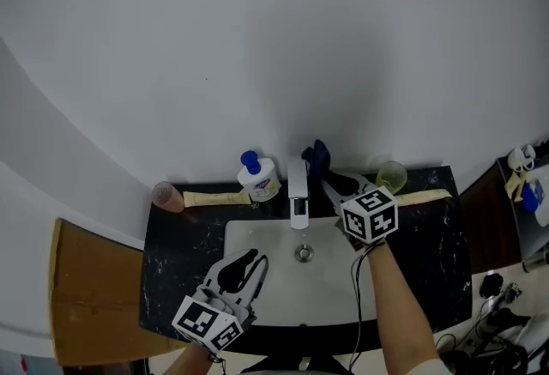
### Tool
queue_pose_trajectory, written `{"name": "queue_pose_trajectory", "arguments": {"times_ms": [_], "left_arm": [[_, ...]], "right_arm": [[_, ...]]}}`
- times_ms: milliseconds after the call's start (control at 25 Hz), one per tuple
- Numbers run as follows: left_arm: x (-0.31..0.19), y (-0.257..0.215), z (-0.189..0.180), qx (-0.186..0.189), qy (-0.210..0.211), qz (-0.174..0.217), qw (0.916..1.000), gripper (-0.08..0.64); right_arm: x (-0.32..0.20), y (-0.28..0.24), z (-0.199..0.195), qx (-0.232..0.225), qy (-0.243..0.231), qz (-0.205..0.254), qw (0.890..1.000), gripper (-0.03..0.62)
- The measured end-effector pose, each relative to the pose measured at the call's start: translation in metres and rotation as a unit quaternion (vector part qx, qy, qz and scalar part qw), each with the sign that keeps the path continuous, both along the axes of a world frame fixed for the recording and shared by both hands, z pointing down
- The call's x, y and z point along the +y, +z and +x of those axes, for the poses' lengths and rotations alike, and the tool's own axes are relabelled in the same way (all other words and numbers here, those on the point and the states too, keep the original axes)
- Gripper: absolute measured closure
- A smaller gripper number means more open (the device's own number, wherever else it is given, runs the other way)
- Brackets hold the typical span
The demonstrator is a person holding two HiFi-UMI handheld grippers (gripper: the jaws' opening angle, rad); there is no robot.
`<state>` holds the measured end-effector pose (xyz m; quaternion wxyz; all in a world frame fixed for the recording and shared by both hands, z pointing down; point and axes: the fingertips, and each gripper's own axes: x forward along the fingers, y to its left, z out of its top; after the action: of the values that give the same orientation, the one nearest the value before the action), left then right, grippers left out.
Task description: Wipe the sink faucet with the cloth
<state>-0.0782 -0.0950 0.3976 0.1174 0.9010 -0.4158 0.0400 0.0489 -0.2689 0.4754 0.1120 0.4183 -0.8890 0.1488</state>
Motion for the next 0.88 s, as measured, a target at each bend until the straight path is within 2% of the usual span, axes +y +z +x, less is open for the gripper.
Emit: {"name": "queue_pose_trajectory", "arguments": {"times_ms": [120, 200, 280, 400, 520, 680, 760, 880], "left_arm": [[0.002, 0.001, -0.001, -0.002, 0.0, -0.001, 1.0, 0.482], [0.004, 0.002, -0.003, -0.004, -0.002, -0.002, 1.0, 0.483], [0.005, 0.002, -0.004, -0.004, -0.004, -0.003, 1.0, 0.482], [0.006, 0.0, -0.004, -0.002, -0.007, 0.0, 1.0, 0.482], [0.004, -0.001, -0.004, -0.002, -0.008, 0.002, 1.0, 0.483], [0.005, -0.001, -0.001, 0.001, -0.007, 0.001, 1.0, 0.482], [0.003, -0.003, 0.001, 0.003, -0.006, 0.003, 1.0, 0.482], [0.003, -0.003, 0.0, 0.004, -0.006, 0.004, 1.0, 0.483]], "right_arm": [[0.001, 0.06, 0.005, 0.057, 0.014, -0.073, 0.996, 0.522], [0.006, 0.08, -0.006, 0.101, -0.001, -0.098, 0.99, 0.522], [0.006, 0.087, -0.017, 0.119, -0.015, -0.105, 0.987, 0.522], [0.002, 0.069, -0.019, 0.062, -0.013, -0.089, 0.994, 0.522], [-0.001, 0.021, -0.016, 0.003, -0.016, -0.034, 0.999, 0.522], [0.004, -0.047, -0.017, -0.061, -0.031, 0.038, 0.997, 0.522], [0.004, -0.046, -0.013, -0.05, -0.023, 0.042, 0.998, 0.522], [-0.001, 0.004, 0.003, -0.01, 0.01, -0.01, 1.0, 0.522]]}}
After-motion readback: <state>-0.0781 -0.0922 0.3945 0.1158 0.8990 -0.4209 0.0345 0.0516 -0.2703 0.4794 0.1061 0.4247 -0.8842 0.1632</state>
